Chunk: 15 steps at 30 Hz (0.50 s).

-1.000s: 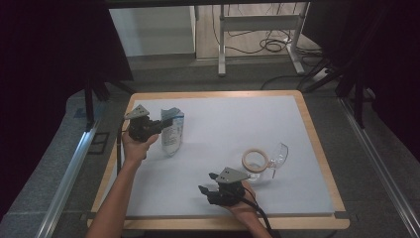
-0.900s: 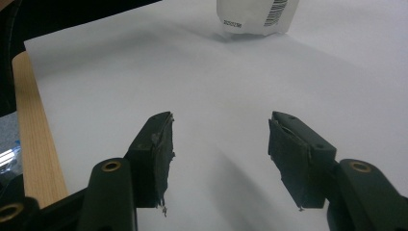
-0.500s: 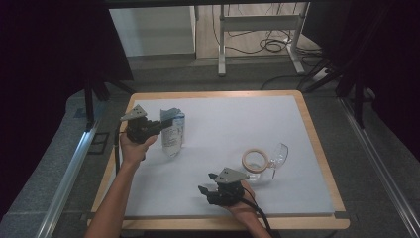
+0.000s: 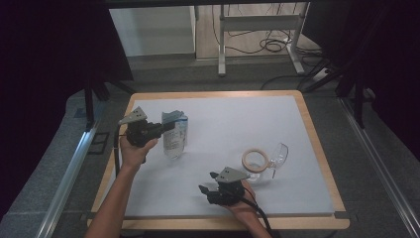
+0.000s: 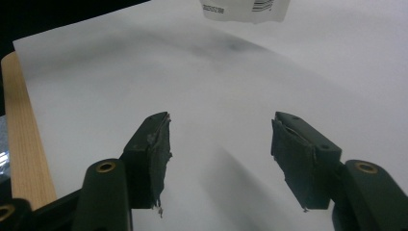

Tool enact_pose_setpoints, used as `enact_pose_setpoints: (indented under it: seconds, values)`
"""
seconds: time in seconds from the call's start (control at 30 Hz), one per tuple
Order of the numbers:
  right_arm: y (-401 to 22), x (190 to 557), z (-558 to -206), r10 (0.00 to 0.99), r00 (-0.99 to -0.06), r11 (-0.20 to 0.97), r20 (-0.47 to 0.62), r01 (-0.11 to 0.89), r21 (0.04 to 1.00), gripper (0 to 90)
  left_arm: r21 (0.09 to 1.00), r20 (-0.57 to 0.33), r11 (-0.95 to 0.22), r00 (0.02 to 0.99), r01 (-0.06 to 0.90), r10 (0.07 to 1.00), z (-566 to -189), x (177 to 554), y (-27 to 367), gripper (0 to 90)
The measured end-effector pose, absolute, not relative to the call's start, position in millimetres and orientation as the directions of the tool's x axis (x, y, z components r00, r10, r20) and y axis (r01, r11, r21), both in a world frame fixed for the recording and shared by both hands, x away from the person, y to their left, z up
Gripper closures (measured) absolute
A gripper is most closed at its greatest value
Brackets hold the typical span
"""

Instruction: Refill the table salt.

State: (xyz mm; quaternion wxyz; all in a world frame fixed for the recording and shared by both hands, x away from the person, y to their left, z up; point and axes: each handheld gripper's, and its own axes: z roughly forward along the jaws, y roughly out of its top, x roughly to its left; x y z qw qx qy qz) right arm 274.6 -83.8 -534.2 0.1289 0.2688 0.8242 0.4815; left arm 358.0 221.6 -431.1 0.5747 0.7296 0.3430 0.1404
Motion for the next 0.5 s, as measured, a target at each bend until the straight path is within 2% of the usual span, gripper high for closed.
enact_pose_setpoints:
  seconds: [0.5]
  values:
    - [-83.8,274.6,-533.4,0.592,-0.805,0.380,0.040,0.322,0.867,36.0,0.942,-0.192,-0.110,0.775,0.319,0.602,-423.1,337.6,203.7,90.0]
